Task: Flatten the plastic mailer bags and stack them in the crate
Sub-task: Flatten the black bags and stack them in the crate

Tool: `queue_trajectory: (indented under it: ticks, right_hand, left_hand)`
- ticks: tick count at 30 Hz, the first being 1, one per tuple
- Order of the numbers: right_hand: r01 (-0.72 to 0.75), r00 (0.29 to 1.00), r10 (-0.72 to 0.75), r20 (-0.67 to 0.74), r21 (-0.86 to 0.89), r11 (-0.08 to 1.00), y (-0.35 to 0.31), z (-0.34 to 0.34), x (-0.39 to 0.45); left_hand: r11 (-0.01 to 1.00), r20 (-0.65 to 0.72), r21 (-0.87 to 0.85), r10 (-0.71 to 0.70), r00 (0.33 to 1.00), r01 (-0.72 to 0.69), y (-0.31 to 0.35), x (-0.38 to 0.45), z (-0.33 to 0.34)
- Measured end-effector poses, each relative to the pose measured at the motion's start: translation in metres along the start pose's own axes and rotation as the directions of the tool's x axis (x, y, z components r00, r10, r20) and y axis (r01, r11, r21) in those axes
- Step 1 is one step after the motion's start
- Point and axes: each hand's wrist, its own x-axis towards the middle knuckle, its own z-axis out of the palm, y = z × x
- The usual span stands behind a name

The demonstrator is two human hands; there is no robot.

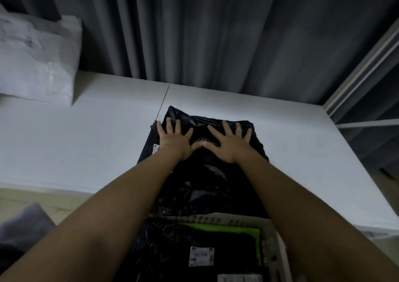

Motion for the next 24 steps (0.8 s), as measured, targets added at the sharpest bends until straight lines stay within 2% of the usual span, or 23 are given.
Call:
queue_trajectory:
  ticks: [2, 4, 7, 8, 10, 12, 16, 19, 21, 22, 24]
  right_hand:
    - [0.048, 0.999, -0.046, -0.021, 0.143, 0.989, -0.007, -0.007, -0.027]
    - [0.075, 0.995, -0.09, 0.05, 0.242, 0.967, -0.009, -0.012, -0.051]
    - [0.139, 0.963, -0.188, 0.192, 0.24, 0.961, -0.008, -0.01, -0.089]
    - [0.171, 0.954, -0.21, 0.214, 0.188, 0.967, -0.007, -0.006, -0.098]
    - [0.227, 0.944, -0.226, 0.242, 0.025, 0.974, -0.008, 0.004, -0.111]
    - [0.242, 0.948, -0.209, 0.241, -0.116, 0.963, -0.012, 0.013, -0.122]
    - [0.226, 0.968, -0.202, 0.152, -0.164, 0.96, -0.019, 0.017, -0.134]
    - [0.229, 0.97, -0.24, -0.042, -0.188, 0.955, -0.019, 0.012, -0.14]
    - [0.213, 0.956, -0.251, -0.154, -0.227, 0.95, -0.02, 0.013, -0.14]
    - [0.207, 0.954, -0.249, -0.167, -0.235, 0.95, -0.021, 0.015, -0.139]
    - [0.22, 0.968, -0.238, -0.08, -0.188, 0.957, -0.02, 0.024, -0.136]
  left_hand:
    - [0.985, 0.021, -0.16, 0.069, 0.997, -0.065, -0.009, -0.024, -0.008]
    - [0.952, 0.063, -0.276, 0.159, 0.985, -0.136, -0.02, -0.049, -0.01]
    - [0.917, 0.132, -0.348, 0.253, 0.958, -0.194, -0.036, -0.089, -0.004]
    - [0.929, 0.165, -0.302, 0.271, 0.948, -0.213, -0.039, -0.1, 0.001]
    - [0.958, 0.231, -0.077, 0.287, 0.93, -0.277, -0.04, -0.115, 0.013]
    - [0.948, 0.225, 0.083, 0.284, 0.932, -0.308, -0.037, -0.127, 0.02]
    - [0.939, 0.043, 0.107, 0.325, 0.945, -0.328, -0.033, -0.134, 0.013]
    - [0.924, -0.174, 0.239, 0.344, 0.923, -0.299, -0.038, -0.136, 0.004]
    - [0.926, -0.259, 0.271, 0.334, 0.906, -0.264, -0.041, -0.137, 0.005]
    - [0.934, -0.248, 0.242, 0.322, 0.913, -0.264, -0.042, -0.137, 0.008]
    - [0.952, -0.114, 0.123, 0.293, 0.949, -0.279, -0.043, -0.137, 0.022]
